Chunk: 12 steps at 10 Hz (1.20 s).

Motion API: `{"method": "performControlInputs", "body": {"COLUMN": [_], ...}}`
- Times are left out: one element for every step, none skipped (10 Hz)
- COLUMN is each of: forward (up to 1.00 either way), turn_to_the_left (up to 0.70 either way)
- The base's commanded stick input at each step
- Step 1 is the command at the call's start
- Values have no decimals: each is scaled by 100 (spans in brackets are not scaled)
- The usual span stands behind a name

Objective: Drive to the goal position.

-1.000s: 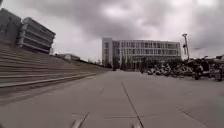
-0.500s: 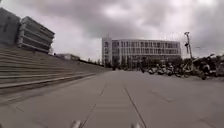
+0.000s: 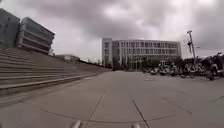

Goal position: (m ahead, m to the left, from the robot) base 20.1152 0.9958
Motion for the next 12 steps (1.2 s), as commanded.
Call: {"method": "performControlInputs", "body": {"forward": [85, 85, 85, 85, 85, 85, 85, 85, 85, 85, 85, 85], "turn_to_the_left": [0, 0, 0, 0, 0, 0, 0, 0, 0, 0, 0, -1]}}
